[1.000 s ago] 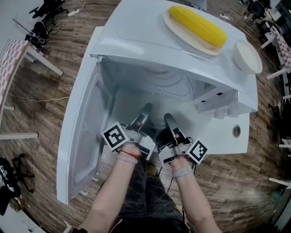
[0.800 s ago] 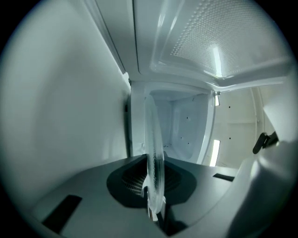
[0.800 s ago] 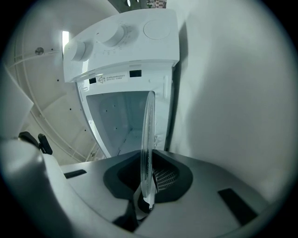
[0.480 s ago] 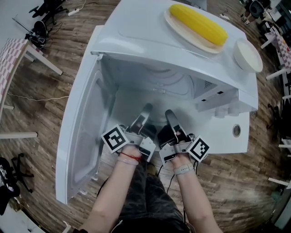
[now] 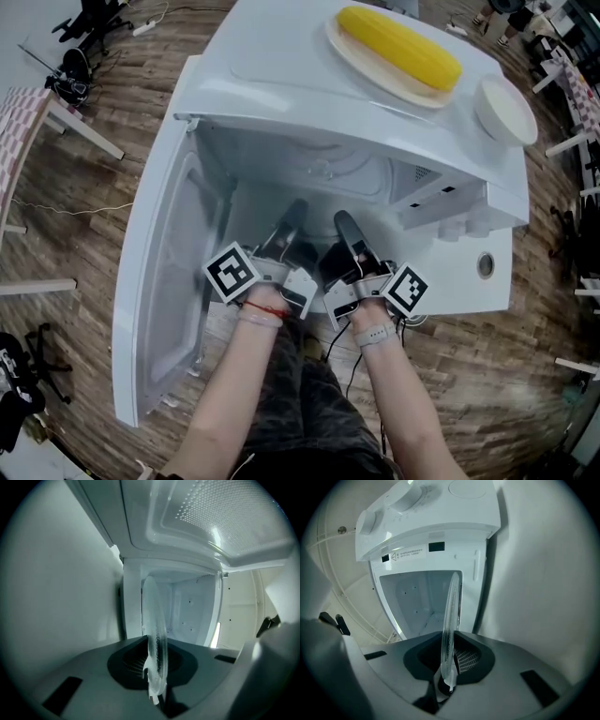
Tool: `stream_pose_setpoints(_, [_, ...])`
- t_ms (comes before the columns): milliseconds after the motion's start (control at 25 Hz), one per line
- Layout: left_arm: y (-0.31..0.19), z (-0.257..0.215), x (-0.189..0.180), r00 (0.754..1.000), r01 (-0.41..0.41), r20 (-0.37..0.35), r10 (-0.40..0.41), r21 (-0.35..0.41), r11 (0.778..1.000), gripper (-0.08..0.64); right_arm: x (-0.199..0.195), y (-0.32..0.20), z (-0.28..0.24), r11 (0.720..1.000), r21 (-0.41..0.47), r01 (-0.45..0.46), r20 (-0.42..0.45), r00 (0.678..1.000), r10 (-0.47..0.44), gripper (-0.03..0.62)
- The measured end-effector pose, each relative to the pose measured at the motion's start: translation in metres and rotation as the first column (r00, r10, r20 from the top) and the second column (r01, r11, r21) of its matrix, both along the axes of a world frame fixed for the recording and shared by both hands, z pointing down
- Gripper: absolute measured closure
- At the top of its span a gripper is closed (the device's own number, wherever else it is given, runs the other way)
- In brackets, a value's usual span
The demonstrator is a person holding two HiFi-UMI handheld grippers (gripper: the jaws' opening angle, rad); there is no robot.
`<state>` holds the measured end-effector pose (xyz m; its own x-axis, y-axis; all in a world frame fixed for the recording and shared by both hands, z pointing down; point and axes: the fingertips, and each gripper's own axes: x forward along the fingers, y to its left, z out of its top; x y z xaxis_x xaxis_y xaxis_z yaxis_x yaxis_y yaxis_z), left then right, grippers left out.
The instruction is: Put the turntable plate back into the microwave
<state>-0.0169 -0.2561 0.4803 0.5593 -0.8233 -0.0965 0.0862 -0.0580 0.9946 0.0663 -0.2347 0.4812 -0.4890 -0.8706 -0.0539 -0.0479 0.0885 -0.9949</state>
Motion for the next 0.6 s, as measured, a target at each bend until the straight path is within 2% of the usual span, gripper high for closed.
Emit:
stream_pose_setpoints(280, [-0.005, 0.0, -0.001, 1.0, -0.004, 0.01, 0.004, 0.003, 1.0, 0.525, -0.001, -0.004, 0.002, 1.0, -0.023, -0.014, 0.035, 0.999, 0.015, 0.54])
stream_pose_setpoints(600, [-0.004, -0.001, -0.004, 0.999, -0.026, 0.039, 0.025, 0.01, 1.0, 0.525, -0.004, -0.012, 0.0, 0.999, -0.031, -0.01, 0.031, 0.999, 0.011, 0.54])
